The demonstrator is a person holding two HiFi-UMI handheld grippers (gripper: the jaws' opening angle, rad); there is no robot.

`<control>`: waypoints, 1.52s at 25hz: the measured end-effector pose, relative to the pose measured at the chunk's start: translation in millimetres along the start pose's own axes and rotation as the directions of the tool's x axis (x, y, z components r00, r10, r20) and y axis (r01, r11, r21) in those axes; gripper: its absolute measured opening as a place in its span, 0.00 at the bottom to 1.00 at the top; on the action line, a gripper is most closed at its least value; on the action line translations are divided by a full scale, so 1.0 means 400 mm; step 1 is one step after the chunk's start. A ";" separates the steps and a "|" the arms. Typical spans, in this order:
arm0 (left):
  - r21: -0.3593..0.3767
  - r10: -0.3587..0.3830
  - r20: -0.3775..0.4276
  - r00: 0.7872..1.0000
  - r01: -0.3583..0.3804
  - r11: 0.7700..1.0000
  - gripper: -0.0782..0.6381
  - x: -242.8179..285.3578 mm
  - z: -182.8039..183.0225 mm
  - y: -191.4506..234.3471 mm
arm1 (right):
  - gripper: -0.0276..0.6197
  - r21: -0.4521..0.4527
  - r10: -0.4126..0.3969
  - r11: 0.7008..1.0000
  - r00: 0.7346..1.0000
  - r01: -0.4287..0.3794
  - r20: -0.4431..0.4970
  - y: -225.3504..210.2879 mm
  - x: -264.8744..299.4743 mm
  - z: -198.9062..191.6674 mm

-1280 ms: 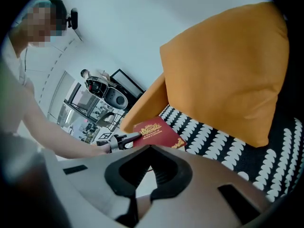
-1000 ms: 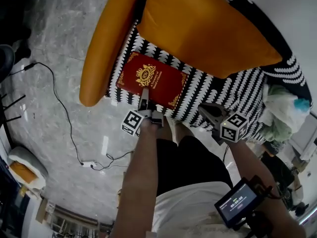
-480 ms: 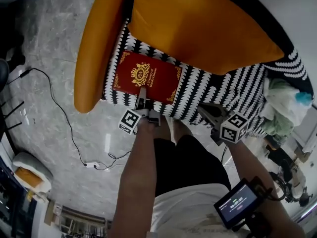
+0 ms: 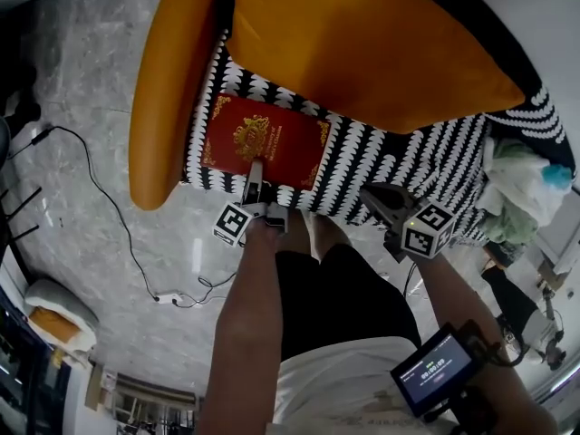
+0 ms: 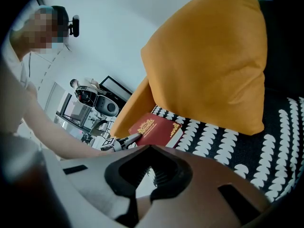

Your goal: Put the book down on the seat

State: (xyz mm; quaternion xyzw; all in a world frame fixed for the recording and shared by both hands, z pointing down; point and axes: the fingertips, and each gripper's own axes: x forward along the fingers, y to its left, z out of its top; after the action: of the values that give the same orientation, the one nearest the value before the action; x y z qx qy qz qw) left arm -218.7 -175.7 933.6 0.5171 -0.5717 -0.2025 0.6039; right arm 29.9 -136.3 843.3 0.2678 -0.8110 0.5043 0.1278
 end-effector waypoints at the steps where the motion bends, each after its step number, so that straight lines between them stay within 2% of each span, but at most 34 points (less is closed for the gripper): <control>1: 0.000 -0.001 -0.002 1.000 0.001 1.000 0.47 0.001 0.001 0.001 | 0.06 0.000 0.000 1.000 1.000 0.000 0.000 -0.001 0.002 -0.001; 7: -0.004 0.017 -0.009 1.000 -0.017 1.000 0.48 0.002 -0.001 0.007 | 0.06 -0.001 0.006 1.000 1.000 -0.006 -0.003 0.007 0.012 -0.012; 12: 0.002 0.112 -0.010 0.994 -0.112 0.994 0.49 -0.005 0.003 0.040 | 0.07 0.000 0.014 1.000 1.000 -0.014 -0.004 0.023 0.022 -0.015; 19: 0.014 0.146 -0.017 0.989 -0.145 0.989 0.49 0.002 0.006 0.044 | 0.06 -0.001 0.011 1.000 1.000 -0.011 -0.002 0.022 0.020 -0.029; 24: 0.060 0.250 -0.039 0.968 -0.247 0.967 0.49 -0.007 0.005 0.068 | 0.07 -0.007 0.016 1.000 1.000 -0.016 0.000 0.030 0.023 -0.033; 33: 0.094 0.203 -0.012 0.979 -0.201 0.975 0.48 -0.069 -0.009 0.023 | 0.06 -0.050 0.032 0.998 0.999 -0.031 0.018 0.046 -0.012 -0.048; 38: 0.165 0.180 -0.021 0.983 -0.174 0.971 0.34 -0.127 -0.034 0.001 | 0.07 -0.069 0.043 0.997 0.999 -0.041 0.024 0.051 -0.030 -0.083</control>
State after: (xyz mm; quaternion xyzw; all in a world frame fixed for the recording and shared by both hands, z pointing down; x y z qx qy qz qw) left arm -219.9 -127.8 912.2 0.5151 -0.6191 -0.0913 0.5857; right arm 26.2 -96.3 837.4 0.2525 -0.8349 0.4753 0.1157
